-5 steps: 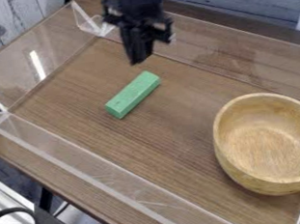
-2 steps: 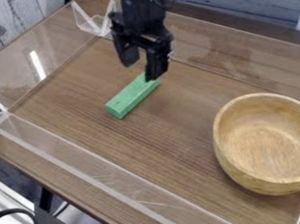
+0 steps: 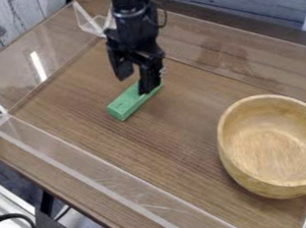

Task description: Put the green block in the brown bowl

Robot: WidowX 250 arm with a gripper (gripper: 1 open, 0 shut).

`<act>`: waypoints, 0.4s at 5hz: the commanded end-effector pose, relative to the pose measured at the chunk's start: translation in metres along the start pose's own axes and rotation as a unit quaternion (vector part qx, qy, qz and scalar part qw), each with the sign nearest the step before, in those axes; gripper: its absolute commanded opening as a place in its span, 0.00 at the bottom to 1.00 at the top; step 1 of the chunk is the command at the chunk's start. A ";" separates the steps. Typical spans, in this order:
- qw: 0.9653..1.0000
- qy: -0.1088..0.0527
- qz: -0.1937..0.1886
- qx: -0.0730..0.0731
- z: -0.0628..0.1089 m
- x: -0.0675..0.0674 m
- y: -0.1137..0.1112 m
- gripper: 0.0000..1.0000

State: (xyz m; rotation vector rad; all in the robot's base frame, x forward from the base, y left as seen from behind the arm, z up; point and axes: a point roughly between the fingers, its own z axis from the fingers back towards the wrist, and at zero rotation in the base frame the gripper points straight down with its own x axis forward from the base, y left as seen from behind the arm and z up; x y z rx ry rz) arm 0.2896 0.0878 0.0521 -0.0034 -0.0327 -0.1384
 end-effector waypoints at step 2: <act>1.000 0.000 0.005 0.012 -0.012 0.004 0.008 1.00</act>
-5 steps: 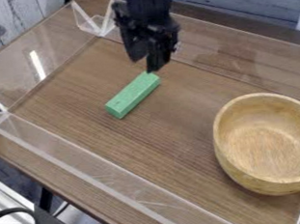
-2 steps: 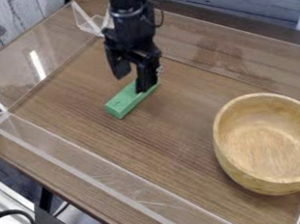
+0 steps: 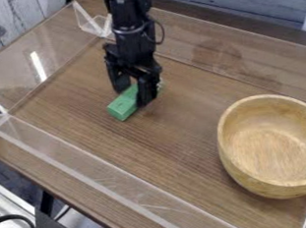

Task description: Put the green block in the brown bowl

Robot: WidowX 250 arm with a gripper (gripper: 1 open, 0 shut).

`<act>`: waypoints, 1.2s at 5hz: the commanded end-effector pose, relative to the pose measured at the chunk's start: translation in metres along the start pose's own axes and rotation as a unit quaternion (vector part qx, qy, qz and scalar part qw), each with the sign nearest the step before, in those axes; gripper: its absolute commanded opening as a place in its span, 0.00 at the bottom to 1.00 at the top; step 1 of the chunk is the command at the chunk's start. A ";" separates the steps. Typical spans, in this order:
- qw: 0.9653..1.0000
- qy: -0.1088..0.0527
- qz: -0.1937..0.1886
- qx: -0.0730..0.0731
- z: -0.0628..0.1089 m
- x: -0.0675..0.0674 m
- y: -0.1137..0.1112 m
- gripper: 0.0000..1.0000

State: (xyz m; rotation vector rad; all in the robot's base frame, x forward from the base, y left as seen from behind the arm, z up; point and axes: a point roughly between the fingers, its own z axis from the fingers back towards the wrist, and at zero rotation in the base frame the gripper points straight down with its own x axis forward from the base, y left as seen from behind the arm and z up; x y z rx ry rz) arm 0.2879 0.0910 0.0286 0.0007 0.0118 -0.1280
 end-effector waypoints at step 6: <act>0.999 -0.035 0.036 -0.002 0.037 0.011 -0.004 0.00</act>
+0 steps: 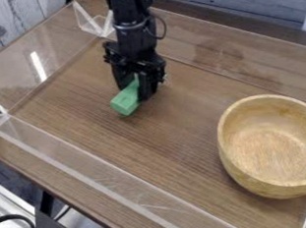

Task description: Put the green block in the brown bowl

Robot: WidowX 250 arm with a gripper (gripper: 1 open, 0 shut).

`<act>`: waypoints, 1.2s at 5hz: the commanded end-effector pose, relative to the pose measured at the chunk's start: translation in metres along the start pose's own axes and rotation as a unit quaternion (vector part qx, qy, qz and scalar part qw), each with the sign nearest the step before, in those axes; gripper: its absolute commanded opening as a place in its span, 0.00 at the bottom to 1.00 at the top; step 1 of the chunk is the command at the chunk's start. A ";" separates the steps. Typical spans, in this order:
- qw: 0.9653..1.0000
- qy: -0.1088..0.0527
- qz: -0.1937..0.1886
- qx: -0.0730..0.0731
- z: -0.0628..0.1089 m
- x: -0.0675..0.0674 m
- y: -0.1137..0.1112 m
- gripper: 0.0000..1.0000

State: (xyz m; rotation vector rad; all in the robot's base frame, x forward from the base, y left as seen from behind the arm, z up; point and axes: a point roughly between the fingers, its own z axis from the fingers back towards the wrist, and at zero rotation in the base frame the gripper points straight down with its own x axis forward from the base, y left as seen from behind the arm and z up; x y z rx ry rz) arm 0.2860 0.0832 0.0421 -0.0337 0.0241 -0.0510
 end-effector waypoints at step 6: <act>0.995 -0.061 -0.065 -0.041 0.068 0.008 -0.115 0.00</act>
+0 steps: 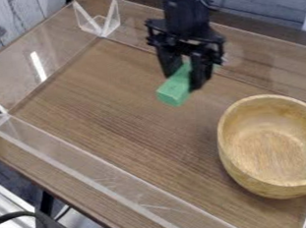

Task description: Put the green block in the brown bowl

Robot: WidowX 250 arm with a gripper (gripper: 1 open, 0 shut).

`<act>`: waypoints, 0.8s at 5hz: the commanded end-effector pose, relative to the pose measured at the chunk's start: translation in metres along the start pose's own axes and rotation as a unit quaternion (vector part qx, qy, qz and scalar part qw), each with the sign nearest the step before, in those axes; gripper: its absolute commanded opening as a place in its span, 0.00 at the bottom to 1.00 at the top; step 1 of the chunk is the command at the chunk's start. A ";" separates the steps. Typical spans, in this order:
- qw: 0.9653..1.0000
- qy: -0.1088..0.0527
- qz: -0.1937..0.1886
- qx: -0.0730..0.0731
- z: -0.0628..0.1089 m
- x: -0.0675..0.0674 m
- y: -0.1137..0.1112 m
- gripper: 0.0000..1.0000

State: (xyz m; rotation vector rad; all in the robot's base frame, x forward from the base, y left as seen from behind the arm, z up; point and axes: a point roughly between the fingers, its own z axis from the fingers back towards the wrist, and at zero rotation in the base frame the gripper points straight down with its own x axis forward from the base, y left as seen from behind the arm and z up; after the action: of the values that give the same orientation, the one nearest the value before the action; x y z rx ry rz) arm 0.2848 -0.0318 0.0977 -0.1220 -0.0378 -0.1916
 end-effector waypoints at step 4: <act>0.998 -0.006 -0.052 -0.018 -0.014 0.007 -0.073 0.00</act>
State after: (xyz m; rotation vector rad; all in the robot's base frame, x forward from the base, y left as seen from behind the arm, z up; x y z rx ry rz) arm 0.2704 -0.1037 0.0802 -0.1475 -0.0022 -0.2922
